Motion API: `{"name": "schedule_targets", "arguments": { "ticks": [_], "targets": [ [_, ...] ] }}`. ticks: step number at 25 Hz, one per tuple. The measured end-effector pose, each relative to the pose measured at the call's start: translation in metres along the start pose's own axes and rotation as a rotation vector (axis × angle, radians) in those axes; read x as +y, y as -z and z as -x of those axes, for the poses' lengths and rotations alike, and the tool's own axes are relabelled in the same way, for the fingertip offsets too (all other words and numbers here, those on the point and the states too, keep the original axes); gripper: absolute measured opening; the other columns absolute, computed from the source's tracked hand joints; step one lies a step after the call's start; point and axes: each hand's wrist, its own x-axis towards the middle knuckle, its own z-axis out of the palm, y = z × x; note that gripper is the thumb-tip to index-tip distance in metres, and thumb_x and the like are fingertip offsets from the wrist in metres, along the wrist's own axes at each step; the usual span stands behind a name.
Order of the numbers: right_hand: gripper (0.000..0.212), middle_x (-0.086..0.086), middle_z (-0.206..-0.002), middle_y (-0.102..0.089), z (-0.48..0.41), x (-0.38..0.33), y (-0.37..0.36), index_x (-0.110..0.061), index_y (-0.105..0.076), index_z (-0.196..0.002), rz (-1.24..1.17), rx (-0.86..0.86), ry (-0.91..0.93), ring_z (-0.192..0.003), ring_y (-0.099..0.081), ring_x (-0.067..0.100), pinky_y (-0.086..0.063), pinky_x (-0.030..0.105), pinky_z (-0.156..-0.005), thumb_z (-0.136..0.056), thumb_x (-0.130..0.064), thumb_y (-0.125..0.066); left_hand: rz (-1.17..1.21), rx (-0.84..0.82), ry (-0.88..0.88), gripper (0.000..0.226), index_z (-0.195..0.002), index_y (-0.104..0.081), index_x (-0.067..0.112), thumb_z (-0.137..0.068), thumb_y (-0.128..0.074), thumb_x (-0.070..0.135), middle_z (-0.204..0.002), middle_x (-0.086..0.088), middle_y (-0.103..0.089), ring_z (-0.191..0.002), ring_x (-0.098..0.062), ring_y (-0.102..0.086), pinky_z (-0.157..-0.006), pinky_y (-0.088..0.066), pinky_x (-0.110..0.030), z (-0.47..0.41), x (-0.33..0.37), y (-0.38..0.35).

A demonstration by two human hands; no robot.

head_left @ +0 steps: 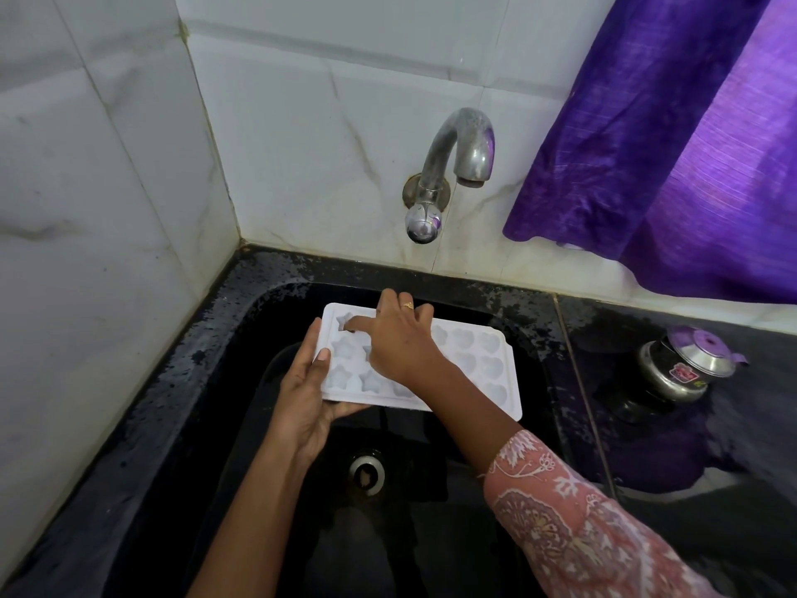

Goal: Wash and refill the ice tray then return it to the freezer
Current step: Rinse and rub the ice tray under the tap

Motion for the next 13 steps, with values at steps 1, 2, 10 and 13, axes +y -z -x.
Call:
{"name": "schedule_targets", "arguments": {
  "ticks": [1,2,10,13],
  "targets": [
    [0.049,0.009,-0.127,-0.036,0.0,0.001,-0.001,-0.041,-0.045,-0.132,0.016,0.016,0.004,-0.121,-0.03,0.028,-0.023,0.043,-0.099,-0.092,-0.013,-0.05,0.005,0.001,-0.002,0.043,-0.136,-0.043,0.031,-0.097,-0.041,0.014,-0.111,0.009,-0.062,-0.083,-0.01,-0.07,-0.057,-0.059,-0.038,0.0,0.0,0.0],
    [0.047,0.009,-0.128,-0.036,0.0,0.001,-0.001,-0.039,-0.046,-0.131,0.036,0.038,0.005,-0.122,-0.03,0.029,-0.023,0.043,-0.099,-0.092,-0.013,-0.05,0.006,0.0,-0.001,0.043,-0.136,-0.043,0.031,-0.097,-0.041,0.014,-0.11,0.01,-0.063,-0.083,-0.01,-0.07,-0.057,-0.059,-0.038,0.0,0.0,-0.001],
    [0.049,0.012,-0.131,-0.033,-0.001,-0.012,-0.007,-0.032,-0.043,-0.136,0.062,0.052,0.001,-0.125,-0.028,0.031,-0.024,0.044,-0.099,-0.092,-0.011,-0.046,-0.014,0.023,-0.004,0.043,-0.136,-0.043,0.031,-0.097,-0.041,0.014,-0.108,0.011,-0.063,-0.086,-0.012,-0.068,-0.054,-0.058,-0.036,0.001,0.0,0.002],
    [0.054,0.009,-0.127,-0.034,0.003,-0.009,-0.004,-0.037,-0.042,-0.136,-0.024,0.037,0.003,-0.121,-0.03,0.028,-0.023,0.042,-0.098,-0.09,-0.01,-0.048,-0.023,0.034,-0.004,0.043,-0.137,-0.043,0.031,-0.097,-0.041,0.015,-0.108,0.01,-0.062,-0.087,-0.012,-0.067,-0.053,-0.057,-0.036,0.001,0.002,0.003]
  ]
}}
